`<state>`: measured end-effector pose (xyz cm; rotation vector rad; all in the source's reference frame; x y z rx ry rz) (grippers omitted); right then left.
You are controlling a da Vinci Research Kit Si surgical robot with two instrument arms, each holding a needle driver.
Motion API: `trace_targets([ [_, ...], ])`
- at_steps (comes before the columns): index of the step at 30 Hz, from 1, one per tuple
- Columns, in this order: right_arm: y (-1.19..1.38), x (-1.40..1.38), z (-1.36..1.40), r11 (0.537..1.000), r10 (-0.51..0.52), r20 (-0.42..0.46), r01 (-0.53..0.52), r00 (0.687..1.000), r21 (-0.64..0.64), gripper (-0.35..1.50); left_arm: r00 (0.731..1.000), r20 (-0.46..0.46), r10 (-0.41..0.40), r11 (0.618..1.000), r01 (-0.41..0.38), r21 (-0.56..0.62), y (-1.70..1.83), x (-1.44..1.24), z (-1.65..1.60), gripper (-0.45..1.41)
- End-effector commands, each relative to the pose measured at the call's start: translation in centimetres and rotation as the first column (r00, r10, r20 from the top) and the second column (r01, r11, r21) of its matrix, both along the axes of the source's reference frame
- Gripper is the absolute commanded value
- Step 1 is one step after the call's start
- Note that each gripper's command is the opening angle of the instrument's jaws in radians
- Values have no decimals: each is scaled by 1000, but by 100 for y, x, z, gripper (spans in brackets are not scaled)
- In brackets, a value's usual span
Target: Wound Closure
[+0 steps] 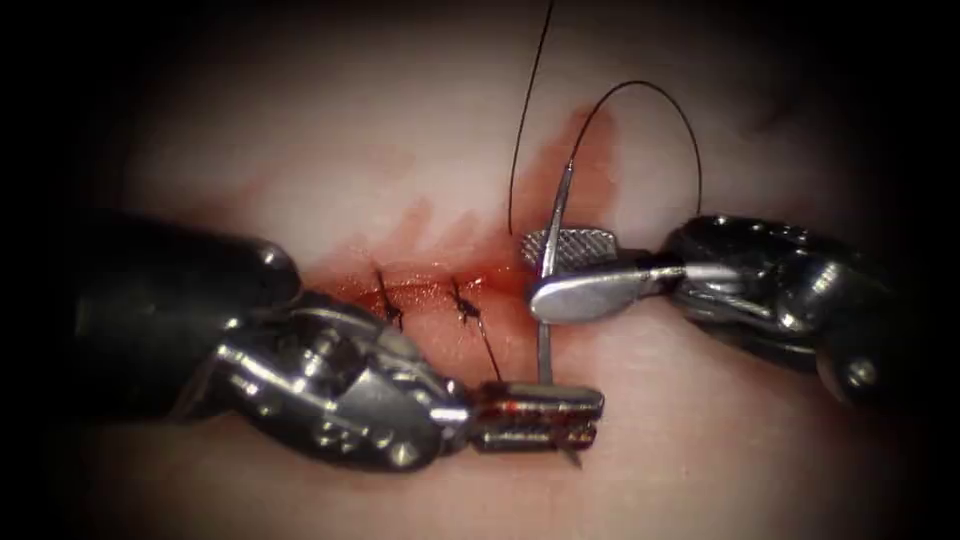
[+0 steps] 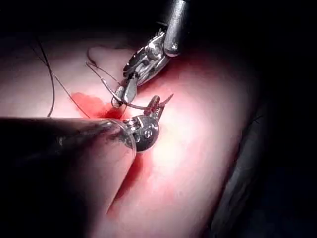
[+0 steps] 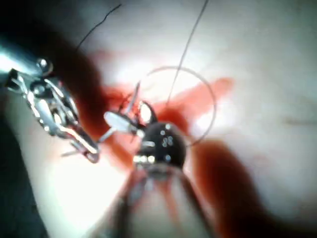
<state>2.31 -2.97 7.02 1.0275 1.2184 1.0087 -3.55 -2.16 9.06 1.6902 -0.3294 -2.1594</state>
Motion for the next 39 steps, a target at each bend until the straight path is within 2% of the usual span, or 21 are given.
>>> trace_targets([
  [1, -3, 6, 4, 1000, 14, 2, -14, 1000, -5, -35, 1000, 1, 1, 1000, -1, 1, -3, -6, 5, -45],
  [5, 9, 6, 0, 997, 80, 33, -80, 996, 0, -35, 1000, 1, 2, 1000, -2, 2, -4, -7, 4, -45],
  [8, 17, 2, -3, 994, 92, 35, -90, 995, -54, -35, 1000, 3, 1, 1000, -1, 5, -3, -9, 1, -45],
  [9, 18, 1, -2, 993, 90, 35, -87, 995, -84, -35, 1000, 3, -8, 999, 8, 49, 1, -10, -3, 29],
  [10, 18, -1, -2, 991, 91, 36, -86, 995, -103, -35, 1000, 0, -21, 995, 21, 98, 5, -9, -6, 77],
  [11, 21, -4, 0, 985, 98, 40, -91, 994, -145, -35, 999, -4, -46, 981, 46, 188, 11, -8, -12, 114],
  [13, 26, -8, 2, 980, 108, 46, -98, 993, -175, -35, 998, -12, -60, 968, 61, 244, 17, -6, -17, 124],
  [19, 42, -25, 9, 950, 148, 71, -121, 986, -288, -35, 995, -35, -91, 919, 97, 382, 24, -1, -20, 124],
  [22, 48, -34, 12, 937, 169, 84, -134, 982, -324, -35, 992, -65, -106, 875, 125, 468, 26, 1, -19, 106],
  [23, 50, -37, 12, 932, 175, 84, -138, 981, -335, -35, 989, -89, -117, 848, 146, 509, 27, 1, -19, 99],
  [24, 52, -42, 12, 927, 184, 89, -143, 979, -346, -35, 981, -134, -140, 795, 192, 575, 28, 2, -17, 74],
  [26, 53, -46, 11, 921, 190, 93, -144, 977, -362, -35, 967, -200, -160, 740, 251, 623, 31, 3, -14, 71],
  [27, 53, -46, 10, 919, 190, 93, -144, 977, -367, -35, 955, -244, -171, 697, 292, 656, 34, 3, -11, 72],
  [30, 51, -45, 8, 915, 191, 88, -145, 978, -376, -35, 927, -329, -182, 598, 370, 711, 42, 6, 0, 66],
  [33, 50, -42, 5, 909, 192, 86, -144, 978, -391, -35, 898, -400, -185, 544, 433, 719, 47, 11, 16, 56],
  [35, 49, -39, 2, 904, 189, 86, -139, 978, -404, -35, 866, -466, -181, 497, 489, 717, 50, 16, 38, 42],
  [39, 49, -36, -1, 896, 184, 81, -134, 979, -423, -35, 827, -537, -170, 457, 549, 700, 53, 23, 69, 29],
])
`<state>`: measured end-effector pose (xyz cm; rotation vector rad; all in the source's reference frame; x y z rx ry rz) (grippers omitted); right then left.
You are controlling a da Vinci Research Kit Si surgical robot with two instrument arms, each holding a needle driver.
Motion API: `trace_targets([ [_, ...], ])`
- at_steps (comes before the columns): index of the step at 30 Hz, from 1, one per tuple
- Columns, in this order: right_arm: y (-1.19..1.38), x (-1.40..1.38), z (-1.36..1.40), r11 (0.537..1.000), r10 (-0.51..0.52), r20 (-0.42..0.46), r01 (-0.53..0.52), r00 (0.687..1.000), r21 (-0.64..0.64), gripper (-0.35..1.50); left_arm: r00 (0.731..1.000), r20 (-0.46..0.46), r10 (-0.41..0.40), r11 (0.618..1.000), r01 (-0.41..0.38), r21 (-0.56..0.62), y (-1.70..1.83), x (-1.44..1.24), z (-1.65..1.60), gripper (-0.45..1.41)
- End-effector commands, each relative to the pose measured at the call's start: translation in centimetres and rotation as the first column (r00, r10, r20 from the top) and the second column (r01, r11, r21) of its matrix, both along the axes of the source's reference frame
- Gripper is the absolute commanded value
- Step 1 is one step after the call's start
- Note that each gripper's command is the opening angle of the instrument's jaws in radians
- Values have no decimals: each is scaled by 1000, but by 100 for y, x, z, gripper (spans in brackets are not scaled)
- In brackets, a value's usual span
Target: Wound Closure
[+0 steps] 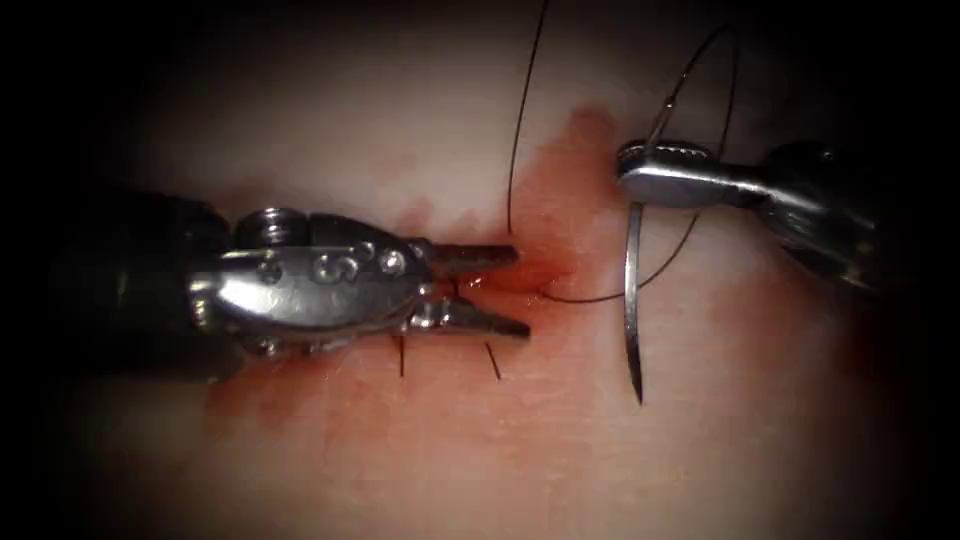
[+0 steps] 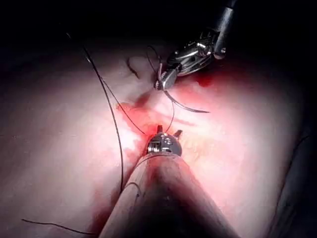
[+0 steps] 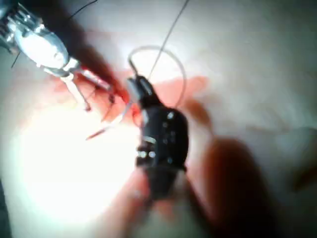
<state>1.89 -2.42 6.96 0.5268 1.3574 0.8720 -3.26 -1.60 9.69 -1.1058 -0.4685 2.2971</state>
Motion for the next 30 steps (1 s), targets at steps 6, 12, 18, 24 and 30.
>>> trace_targets([
  [6, -7, 11, 4, 1000, -6, -7, 6, 1000, -5, -35, 999, -50, 5, 1000, -4, 19, -5, -3, 36, 9],
  [12, -10, 23, 4, 1000, -10, -5, 10, 1000, -16, -35, 999, -43, 26, 999, -25, 32, -7, -11, 50, 0],
  [18, -9, 26, 4, 999, -16, -3, 16, 1000, -33, -35, 999, -45, 25, 999, -23, 30, 0, -15, 55, 2],
  [24, -10, 27, 3, 998, -18, 3, 18, 1000, -55, -35, 998, -47, 41, 999, -40, 29, 2, -14, 72, -1],
  [30, -3, 31, 6, 992, -17, 29, 21, 999, -123, -35, 996, -55, 64, 997, -62, 39, 2, -10, 86, -6],
])
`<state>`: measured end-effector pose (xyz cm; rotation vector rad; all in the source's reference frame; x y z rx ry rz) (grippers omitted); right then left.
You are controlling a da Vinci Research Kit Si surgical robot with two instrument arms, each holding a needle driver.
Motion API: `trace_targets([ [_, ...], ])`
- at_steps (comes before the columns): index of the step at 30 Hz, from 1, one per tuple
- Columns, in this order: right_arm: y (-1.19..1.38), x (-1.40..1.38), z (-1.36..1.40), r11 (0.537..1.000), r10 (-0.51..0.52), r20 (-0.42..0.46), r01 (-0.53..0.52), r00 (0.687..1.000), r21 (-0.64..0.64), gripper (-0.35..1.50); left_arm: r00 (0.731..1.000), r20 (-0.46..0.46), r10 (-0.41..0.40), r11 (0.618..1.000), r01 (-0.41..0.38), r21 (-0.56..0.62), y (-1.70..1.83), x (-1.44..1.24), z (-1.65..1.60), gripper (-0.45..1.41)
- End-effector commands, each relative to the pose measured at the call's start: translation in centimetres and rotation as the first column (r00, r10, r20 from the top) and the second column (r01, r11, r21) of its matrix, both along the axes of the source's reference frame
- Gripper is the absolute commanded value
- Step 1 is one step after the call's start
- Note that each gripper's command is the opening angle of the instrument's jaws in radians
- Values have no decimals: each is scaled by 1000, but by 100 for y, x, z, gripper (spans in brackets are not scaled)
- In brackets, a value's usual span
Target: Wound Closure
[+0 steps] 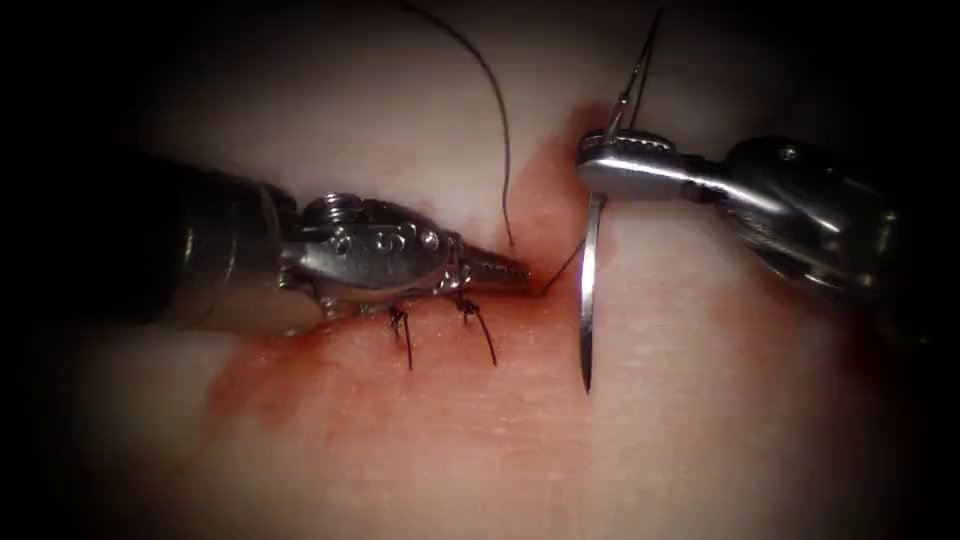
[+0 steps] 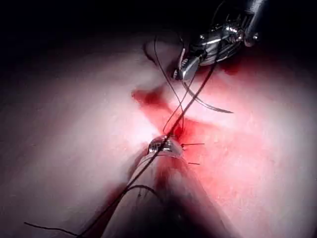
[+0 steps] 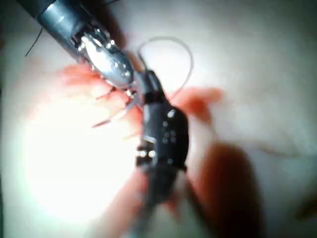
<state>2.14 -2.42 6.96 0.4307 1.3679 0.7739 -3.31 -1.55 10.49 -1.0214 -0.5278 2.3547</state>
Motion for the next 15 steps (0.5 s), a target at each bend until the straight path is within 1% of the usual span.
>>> trace_targets([
  [1, -2, 6, 7, 1000, 1, 4, -1, 1000, -13, -35, 1000, -3, 7, 1000, -7, 2, -2, -5, 6, -10],
  [9, 15, 9, 18, 992, 0, 42, 5, 999, -128, -35, 999, 6, 50, 999, -50, 21, -9, -4, 15, -10],
  [13, 18, 15, 27, 981, -3, 67, 16, 998, -194, -35, 997, 9, 77, 997, -77, 25, -14, 0, 20, -10],
  [15, 18, 19, 33, 976, -7, 84, 25, 996, -218, -35, 996, 10, 92, 995, -92, 29, -16, 2, 23, -13],
])
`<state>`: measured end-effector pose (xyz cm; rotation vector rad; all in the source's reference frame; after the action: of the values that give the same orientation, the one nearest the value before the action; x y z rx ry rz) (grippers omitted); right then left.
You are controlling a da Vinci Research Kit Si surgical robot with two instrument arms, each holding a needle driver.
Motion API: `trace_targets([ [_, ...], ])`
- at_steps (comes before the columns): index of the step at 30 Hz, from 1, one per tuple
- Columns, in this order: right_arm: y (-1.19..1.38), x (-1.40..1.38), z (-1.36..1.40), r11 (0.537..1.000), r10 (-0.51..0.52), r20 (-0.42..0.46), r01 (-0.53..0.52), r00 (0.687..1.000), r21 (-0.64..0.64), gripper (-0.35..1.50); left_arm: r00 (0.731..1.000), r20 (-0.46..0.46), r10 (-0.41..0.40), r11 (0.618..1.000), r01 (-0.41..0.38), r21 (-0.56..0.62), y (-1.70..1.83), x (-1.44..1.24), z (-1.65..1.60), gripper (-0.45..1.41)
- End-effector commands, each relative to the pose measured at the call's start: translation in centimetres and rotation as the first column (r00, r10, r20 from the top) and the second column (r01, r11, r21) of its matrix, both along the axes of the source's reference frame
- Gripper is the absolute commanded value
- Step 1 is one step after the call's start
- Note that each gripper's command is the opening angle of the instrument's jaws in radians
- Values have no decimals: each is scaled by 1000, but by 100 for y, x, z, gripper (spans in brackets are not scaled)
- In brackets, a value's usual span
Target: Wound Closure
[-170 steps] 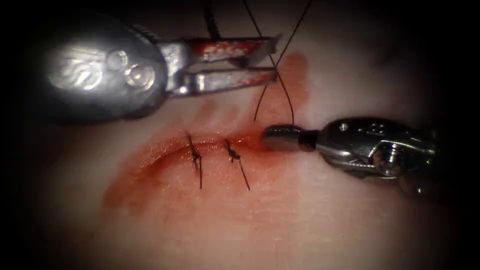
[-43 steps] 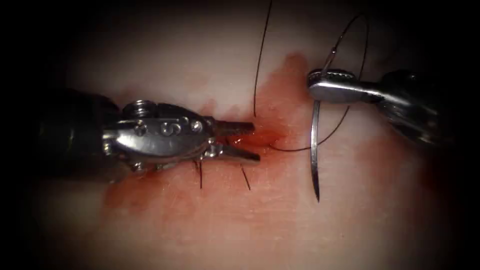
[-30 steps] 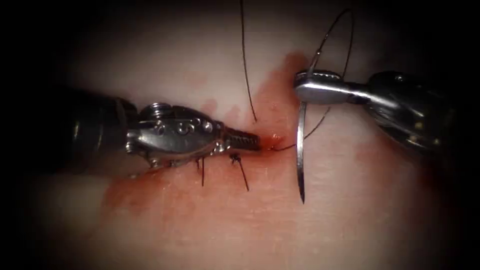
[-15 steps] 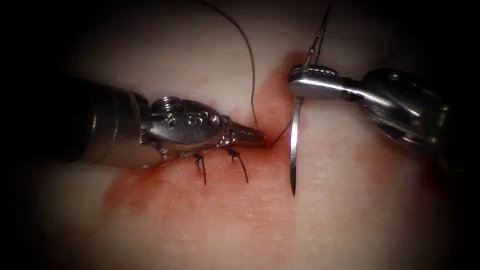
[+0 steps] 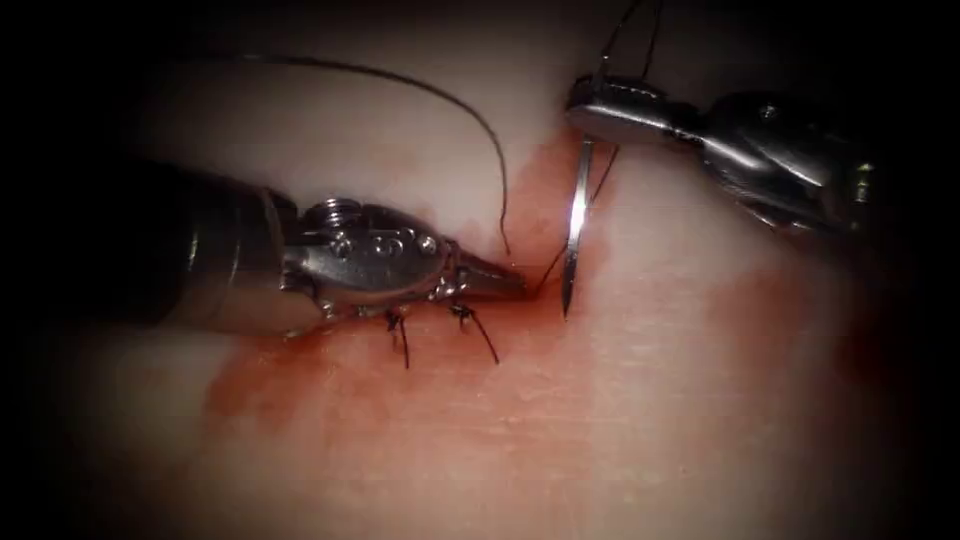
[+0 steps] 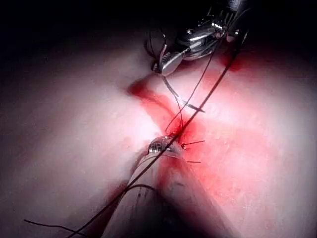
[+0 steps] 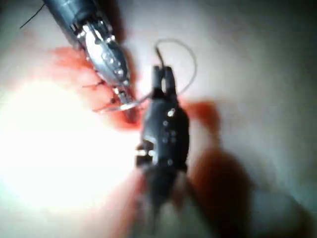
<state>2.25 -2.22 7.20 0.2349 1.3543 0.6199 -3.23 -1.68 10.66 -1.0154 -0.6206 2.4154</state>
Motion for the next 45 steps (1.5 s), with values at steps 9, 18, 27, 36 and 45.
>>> trace_targets([
  [9, -6, 23, 30, 991, -39, 54, 46, 998, -127, -35, 999, 17, 49, 999, -49, 3, -10, -3, 12, -32],
  [18, -17, 29, 51, 975, -77, 77, 91, 994, -200, -35, 998, 31, 49, 999, -50, 22, -1, -7, -25, -42],
  [27, -17, 29, 50, 961, -88, 94, 110, 992, -252, -35, 997, 44, 62, 998, -62, 8, -11, -22, -56, -45],
  [36, -15, 29, 47, 952, -94, 103, 119, 990, -281, -35, 995, 54, 79, 997, -79, 3, -43, -43, -72, -45],
  [45, -18, 31, 45, 945, -97, 110, 126, 989, -300, -35, 994, 53, 94, 996, -93, -11, -48, -37, -53, -45],
])
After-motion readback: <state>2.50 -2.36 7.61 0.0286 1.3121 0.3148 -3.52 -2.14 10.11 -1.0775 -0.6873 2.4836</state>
